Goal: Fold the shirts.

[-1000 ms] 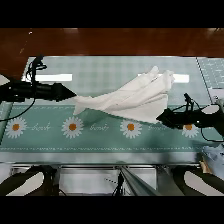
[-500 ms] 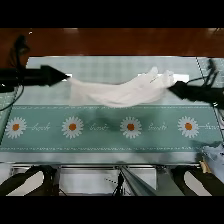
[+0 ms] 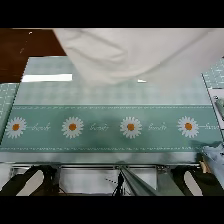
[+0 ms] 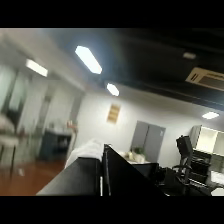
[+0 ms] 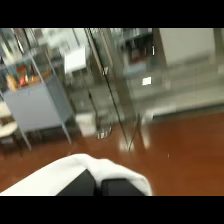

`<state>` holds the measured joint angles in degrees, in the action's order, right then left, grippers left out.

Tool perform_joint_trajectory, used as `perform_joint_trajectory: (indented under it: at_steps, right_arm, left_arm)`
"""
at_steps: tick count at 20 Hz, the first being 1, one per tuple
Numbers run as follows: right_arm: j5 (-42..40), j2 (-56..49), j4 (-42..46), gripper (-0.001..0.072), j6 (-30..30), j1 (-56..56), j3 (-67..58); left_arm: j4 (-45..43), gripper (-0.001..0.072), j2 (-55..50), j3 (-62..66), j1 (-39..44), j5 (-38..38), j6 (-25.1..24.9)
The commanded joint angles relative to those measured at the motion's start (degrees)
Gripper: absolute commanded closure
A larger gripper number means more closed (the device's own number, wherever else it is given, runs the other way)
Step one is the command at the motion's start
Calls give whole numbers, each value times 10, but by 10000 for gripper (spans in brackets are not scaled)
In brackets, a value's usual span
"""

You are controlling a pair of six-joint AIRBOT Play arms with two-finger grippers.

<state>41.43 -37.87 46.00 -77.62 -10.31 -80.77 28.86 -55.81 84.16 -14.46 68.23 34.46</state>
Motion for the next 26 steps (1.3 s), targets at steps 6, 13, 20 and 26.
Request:
perform_joint_trajectory:
  at_steps: [6, 13, 20, 26]
  right_arm:
    - [98, 29, 122, 689, -104, 0, -131]
    - [366, 22, 250, 688, -124, 0, -139]
    - [413, -153, 228, 689, -86, 5, -138]
    - [268, -368, 218, 689, -69, 74, -139]
  left_arm:
    - [-203, 684, 193, 34, -3, -153, -14]
    - [-678, 684, 247, 24, -3, 47, 378]
    - [-673, 684, 222, -169, -1, -20, 409]
    - [-644, 684, 85, -249, 37, -139, 330]
